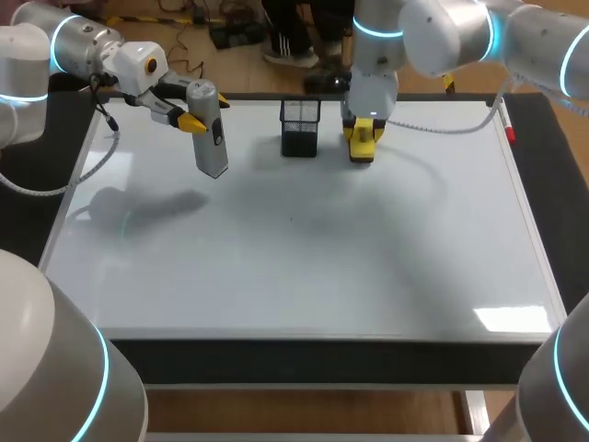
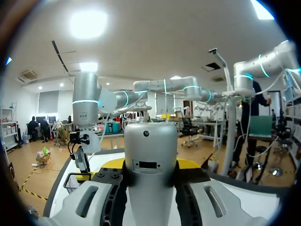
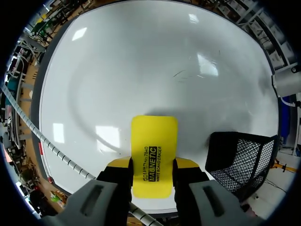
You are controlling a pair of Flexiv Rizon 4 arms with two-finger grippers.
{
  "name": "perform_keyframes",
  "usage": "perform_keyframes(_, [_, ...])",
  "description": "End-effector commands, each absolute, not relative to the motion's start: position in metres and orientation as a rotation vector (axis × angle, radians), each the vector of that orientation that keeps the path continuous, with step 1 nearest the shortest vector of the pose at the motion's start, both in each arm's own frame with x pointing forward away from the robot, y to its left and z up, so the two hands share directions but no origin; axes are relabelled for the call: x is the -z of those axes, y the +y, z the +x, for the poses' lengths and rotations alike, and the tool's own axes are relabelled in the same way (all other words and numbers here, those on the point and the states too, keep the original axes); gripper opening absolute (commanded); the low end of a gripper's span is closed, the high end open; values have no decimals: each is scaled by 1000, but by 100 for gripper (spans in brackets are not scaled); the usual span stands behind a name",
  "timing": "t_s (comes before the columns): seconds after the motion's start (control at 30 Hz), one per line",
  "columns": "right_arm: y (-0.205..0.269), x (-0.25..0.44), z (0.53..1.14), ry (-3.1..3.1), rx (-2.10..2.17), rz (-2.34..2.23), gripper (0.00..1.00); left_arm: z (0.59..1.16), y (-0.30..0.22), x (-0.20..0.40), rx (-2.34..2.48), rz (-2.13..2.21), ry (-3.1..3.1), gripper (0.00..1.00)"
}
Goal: Pick up the inspection probe, press it on each red-marked spot on the whiteboard one by one, put down the probe, pick up the eraser, and wipe off all the red marks.
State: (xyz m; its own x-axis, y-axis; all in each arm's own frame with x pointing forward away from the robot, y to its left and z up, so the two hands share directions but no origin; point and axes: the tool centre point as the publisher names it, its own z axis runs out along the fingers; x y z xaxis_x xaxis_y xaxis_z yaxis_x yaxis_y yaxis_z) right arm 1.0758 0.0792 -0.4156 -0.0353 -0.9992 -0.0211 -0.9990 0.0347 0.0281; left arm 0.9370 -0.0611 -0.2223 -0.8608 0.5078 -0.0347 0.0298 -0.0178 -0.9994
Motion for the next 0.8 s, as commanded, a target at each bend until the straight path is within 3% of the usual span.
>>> perform_keyframes(0.03, [79, 417, 1080, -2251, 60, 2176, 0, 937, -61, 221, -1940, -562, -1924, 0])
perform_keyframes(0.5, [75, 419, 1077, -2245, 28, 2170, 2, 937, -61, 221, -1940, -562, -1924, 0])
perform_keyframes(0.57, [75, 420, 1076, -2244, 25, 2167, 39, 937, -61, 221, -1940, -562, -1924, 0])
perform_keyframes(0.73, [73, 419, 1074, -2256, 25, 2156, 52, 937, -61, 221, -1940, -562, -1924, 0])
perform_keyframes(0.77, [72, 419, 1074, -2260, 24, 2153, 92, 937, -61, 221, -1940, -562, -1924, 0])
perform_keyframes(0.8, [72, 418, 1073, -2261, 23, 2152, 97, 937, -61, 221, -1940, -562, -1924, 0])
